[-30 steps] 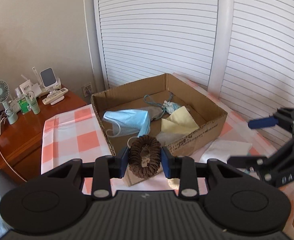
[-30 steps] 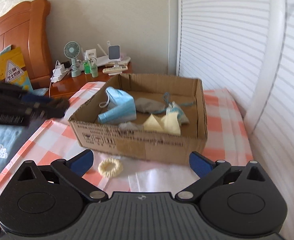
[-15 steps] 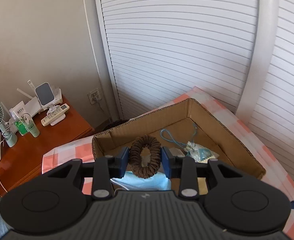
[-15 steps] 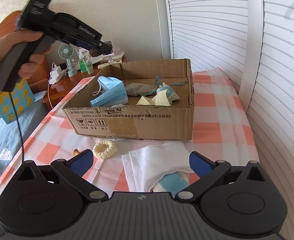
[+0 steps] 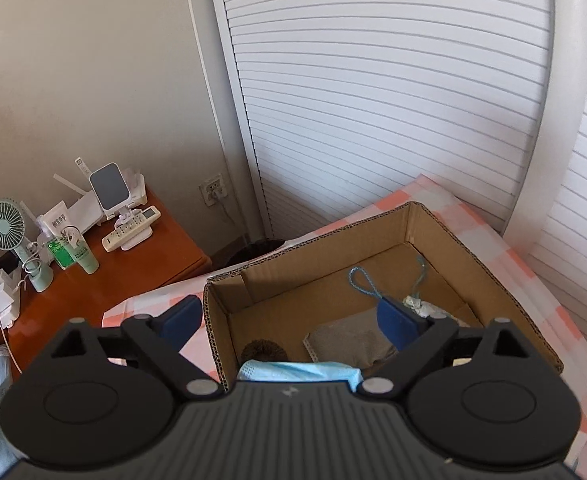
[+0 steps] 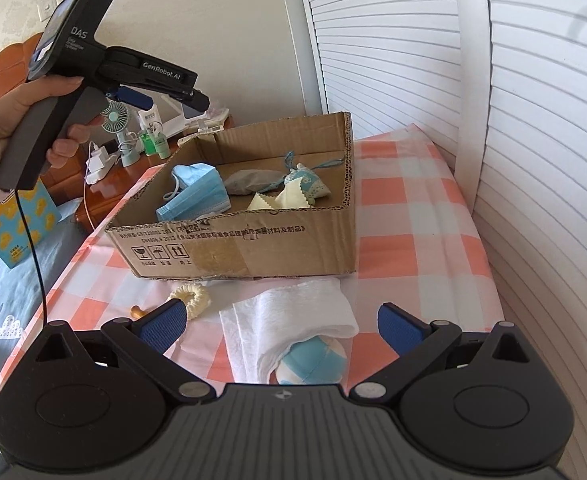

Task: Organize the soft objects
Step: 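Move the right tool to the blue-and-white ball while the left tool moves toward the orange piece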

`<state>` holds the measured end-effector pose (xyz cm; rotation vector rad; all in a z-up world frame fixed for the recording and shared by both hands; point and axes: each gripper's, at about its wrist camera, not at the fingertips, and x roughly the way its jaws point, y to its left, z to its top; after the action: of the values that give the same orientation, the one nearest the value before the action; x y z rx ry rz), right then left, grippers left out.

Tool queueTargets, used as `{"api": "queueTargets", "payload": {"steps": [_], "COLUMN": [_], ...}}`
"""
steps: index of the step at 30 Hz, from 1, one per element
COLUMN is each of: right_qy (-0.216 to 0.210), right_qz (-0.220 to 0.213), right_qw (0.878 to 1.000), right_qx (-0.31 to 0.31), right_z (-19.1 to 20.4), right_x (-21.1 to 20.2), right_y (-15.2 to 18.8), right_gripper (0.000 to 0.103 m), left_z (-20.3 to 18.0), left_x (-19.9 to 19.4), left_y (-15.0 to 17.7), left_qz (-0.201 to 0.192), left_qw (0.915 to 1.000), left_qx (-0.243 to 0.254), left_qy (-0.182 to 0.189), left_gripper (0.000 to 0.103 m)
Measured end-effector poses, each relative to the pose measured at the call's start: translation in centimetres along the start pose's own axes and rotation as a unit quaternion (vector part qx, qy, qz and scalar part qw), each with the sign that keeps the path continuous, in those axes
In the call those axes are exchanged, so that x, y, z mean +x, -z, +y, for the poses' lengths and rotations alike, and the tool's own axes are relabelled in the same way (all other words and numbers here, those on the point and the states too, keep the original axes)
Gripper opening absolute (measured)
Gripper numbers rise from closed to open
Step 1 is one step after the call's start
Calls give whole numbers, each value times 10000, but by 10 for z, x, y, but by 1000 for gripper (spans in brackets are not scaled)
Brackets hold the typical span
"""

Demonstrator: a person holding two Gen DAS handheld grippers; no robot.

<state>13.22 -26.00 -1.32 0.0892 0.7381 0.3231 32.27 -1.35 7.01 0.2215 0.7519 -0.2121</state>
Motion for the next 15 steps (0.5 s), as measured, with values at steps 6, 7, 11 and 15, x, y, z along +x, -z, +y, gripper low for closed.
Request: {"api": "queueTargets", "payload": {"steps": [6, 7, 11, 15], "right_qy": [111, 145, 270, 281], "right_qz": [-139, -174, -253, -338], "right_qw": [9998, 9997, 9991, 9988], "right_qx": [-100, -122, -190, -198], "right_z": [11, 13, 19, 23], "right_x": [-17, -20, -32, -42], "right_y": [1, 2, 5, 8], "right_gripper": [103, 103, 103, 103], "left_z": [-7, -7, -9, -11], "left_x": [-36, -43, -72, -96], "left_y": [16, 20, 40, 65], "left_qz": [-107, -144, -235, -263], "left_qw": [9998, 9998, 9996, 9996], "left_qx": [173, 168, 130, 25], "left_qy": [-8, 2, 60, 124], "left_gripper": [96, 96, 100, 101]}}
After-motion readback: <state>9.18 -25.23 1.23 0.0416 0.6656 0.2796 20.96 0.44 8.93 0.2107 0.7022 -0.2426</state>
